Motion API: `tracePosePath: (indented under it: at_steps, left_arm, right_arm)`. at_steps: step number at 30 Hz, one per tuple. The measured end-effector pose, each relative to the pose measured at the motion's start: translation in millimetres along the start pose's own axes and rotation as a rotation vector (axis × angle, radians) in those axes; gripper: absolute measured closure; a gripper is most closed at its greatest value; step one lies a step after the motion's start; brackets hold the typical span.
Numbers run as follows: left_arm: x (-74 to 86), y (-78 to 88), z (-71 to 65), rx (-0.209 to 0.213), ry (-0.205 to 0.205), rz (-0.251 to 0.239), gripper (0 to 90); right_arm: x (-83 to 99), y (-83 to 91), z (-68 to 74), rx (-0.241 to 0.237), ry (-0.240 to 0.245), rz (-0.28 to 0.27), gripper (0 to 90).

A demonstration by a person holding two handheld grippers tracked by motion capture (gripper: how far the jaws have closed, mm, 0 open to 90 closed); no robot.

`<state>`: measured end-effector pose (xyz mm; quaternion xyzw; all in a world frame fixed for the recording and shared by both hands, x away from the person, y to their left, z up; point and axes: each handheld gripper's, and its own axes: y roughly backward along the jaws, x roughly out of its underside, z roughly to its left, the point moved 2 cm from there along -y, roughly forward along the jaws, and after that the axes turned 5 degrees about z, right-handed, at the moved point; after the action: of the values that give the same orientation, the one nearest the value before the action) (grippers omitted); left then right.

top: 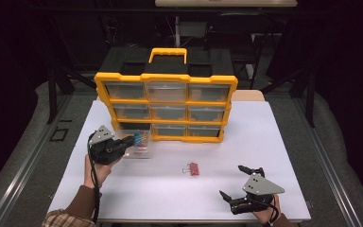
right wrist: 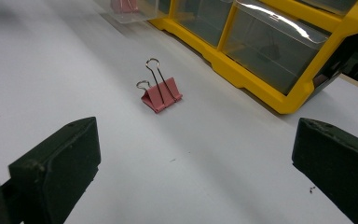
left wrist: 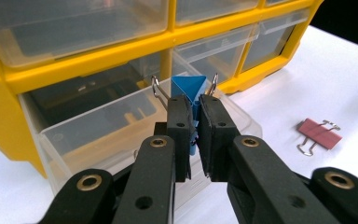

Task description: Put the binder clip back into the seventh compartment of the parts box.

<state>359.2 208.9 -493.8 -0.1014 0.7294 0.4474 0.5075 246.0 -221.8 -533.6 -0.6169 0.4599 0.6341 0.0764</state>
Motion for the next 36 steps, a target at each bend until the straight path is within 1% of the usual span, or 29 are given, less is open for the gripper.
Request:
tracePosePath:
  at_steps: [5, 10, 11, 16, 18, 20, 22, 23, 26, 29, 31, 34, 36]
  left_arm:
    - [1.2, -1.4, 1.2, -0.011, 0.01, 0.015, 83.3]
    - [2.1, -3.3, 0.3, -0.01, 0.005, 0.023, 82.0]
    - [1.7, -3.1, -0.2, -0.008, 0.004, 0.019, 78.7]
    - [-0.3, -2.8, -4.9, 0.005, -0.01, 0.012, 50.9]
    - [-1.5, -2.4, -8.0, 0.016, -0.02, 0.007, 43.4]
    - [-2.7, -2.0, -11.6, 0.037, -0.032, 0.0, 36.5]
    - [-3.8, -2.2, -15.8, 0.046, -0.046, -0.003, 28.1]
    - [-4.2, -2.4, -17.9, 0.059, -0.053, -0.006, 25.3]
    - [-5.6, -3.2, -24.7, 0.076, -0.074, -0.01, 18.2]
    - [-6.9, -4.5, -31.9, 0.092, -0.096, -0.018, 14.3]
    - [-7.8, -5.6, -37.0, 0.108, -0.109, -0.017, 8.0]
    - [-8.3, -8.2, -44.1, 0.13, -0.129, -0.02, 3.4]
    - [-8.7, -9.8, -47.7, 0.136, -0.143, -0.016, 1.6]
  right_arm:
    - [0.0, 0.0, -0.1, 0.001, 0.0, 0.0, 0.6]
    - [0.0, 0.1, 0.0, 0.0, 0.001, 0.0, 0.5]
    - [0.0, 0.2, 0.0, 0.0, 0.0, 0.001, 0.6]
    - [-0.1, 0.3, 0.0, -0.001, 0.002, 0.0, 0.6]
    - [-0.1, 0.5, 0.1, -0.002, 0.001, 0.0, 0.6]
    - [-0.2, 0.5, 0.1, -0.002, 0.002, -0.001, 0.6]
    - [-0.2, 0.5, 0.2, -0.003, 0.003, -0.001, 0.6]
    - [-0.2, 0.4, 0.2, -0.003, 0.003, -0.001, 0.6]
    - [-0.2, 0.5, 0.2, -0.004, 0.002, -0.001, 0.6]
    - [-0.2, 0.4, 0.2, -0.005, 0.003, 0.0, 0.5]
    - [-0.1, 0.3, 0.2, -0.005, 0.003, 0.0, 0.6]
    - [-0.1, 0.3, 0.2, -0.006, 0.002, 0.001, 0.6]
    - [-0.1, 0.2, 0.2, -0.007, 0.002, 0.001, 0.5]
